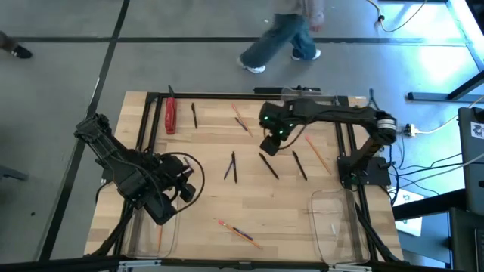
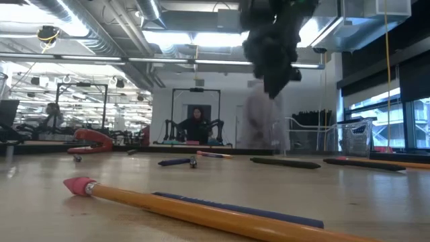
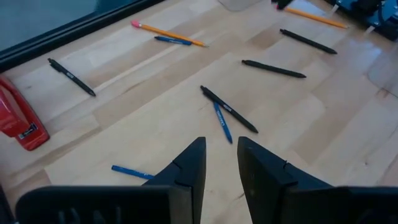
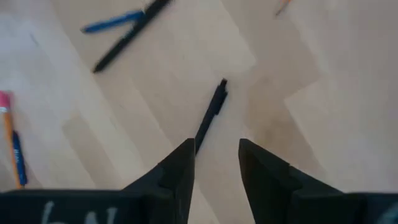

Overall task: Sort crayons/erasers/pens/pencils in bins
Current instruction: Put the black pen into the top transparent bin

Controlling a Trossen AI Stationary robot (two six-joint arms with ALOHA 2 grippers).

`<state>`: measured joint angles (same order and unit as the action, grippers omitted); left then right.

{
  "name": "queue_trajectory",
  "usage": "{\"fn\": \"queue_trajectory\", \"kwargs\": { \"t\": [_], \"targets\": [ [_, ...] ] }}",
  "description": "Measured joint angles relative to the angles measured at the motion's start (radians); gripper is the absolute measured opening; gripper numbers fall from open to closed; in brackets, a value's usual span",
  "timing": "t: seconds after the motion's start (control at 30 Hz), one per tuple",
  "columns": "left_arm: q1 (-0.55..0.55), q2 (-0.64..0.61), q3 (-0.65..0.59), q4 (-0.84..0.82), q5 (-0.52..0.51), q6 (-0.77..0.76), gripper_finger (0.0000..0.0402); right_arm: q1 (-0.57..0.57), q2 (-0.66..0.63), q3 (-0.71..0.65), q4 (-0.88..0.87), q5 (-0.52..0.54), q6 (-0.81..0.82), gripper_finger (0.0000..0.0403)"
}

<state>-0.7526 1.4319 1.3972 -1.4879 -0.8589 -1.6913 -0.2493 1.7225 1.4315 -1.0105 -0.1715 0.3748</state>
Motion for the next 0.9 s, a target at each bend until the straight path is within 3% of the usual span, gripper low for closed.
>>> {"fn": "queue_trajectory", "kwargs": {
  "t": [0.2,0.43,0.67,0.9],
  "targets": [
    [0.015,0.0,0.0,0.0,0.0,0.0,0.0085,0.011,0.097,0.0,0.024,-0.05,0.002,0.0126],
    [0.026,0.0,0.0,-0.005,0.0,0.0,0.0085,0.063,0.173,0.0,0.142,0.041,-0.037,0.0126],
    [0.026,0.0,0.0,-0.005,0.0,0.0,0.0085,0.092,0.234,0.0,0.147,0.143,-0.035,0.0126],
    [0.026,0.0,0.0,-0.004,0.0,0.001,0.0085,0.092,0.27,0.0,0.149,0.138,-0.036,0.0126]
  ]
}}
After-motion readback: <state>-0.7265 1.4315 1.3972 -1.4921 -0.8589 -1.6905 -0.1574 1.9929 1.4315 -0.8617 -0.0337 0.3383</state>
